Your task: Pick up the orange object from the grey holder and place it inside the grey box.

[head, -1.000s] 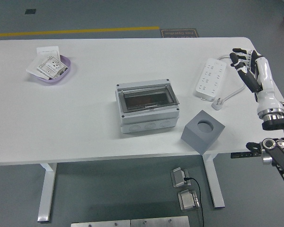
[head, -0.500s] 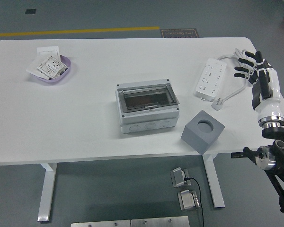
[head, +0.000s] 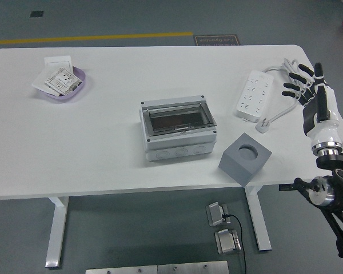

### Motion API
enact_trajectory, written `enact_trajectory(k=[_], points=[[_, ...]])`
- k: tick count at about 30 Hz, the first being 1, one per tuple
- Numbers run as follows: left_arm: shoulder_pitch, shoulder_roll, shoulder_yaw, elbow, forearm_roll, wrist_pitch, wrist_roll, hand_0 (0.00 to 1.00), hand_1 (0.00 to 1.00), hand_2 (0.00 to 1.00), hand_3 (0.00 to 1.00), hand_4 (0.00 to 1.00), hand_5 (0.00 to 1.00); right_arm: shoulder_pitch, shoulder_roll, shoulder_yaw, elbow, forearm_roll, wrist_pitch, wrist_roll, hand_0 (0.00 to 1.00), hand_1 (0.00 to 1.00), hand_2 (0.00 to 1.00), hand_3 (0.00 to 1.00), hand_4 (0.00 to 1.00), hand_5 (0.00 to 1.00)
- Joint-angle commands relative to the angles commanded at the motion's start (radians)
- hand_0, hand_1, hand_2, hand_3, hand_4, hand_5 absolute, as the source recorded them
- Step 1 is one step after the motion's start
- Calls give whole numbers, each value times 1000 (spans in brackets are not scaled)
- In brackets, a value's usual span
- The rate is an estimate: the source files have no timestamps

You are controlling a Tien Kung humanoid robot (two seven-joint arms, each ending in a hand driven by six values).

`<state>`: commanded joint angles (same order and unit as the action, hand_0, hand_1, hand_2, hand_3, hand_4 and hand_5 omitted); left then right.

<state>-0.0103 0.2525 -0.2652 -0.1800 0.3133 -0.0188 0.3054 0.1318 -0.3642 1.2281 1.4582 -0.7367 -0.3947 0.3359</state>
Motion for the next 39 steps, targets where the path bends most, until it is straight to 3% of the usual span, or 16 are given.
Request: enact_trajectory(k=[10, 21, 39], points=[[6, 7, 58, 0, -65, 0, -10, 692, 726, 674, 806, 679, 122, -7, 7, 12, -4, -10, -19, 21, 479, 516, 660, 711, 986, 892], [10, 18, 20, 0, -36, 0, -2, 693, 727, 676, 810, 686, 128, -1, 6, 10, -7, -18, -24, 16, 480, 505, 651, 690, 977, 889], [7, 3, -16, 0, -4, 0, 2, 694, 725, 680, 814, 692, 129, 23, 12, -27, -16, -33, -26, 11, 479, 505, 650, 682, 976, 890]])
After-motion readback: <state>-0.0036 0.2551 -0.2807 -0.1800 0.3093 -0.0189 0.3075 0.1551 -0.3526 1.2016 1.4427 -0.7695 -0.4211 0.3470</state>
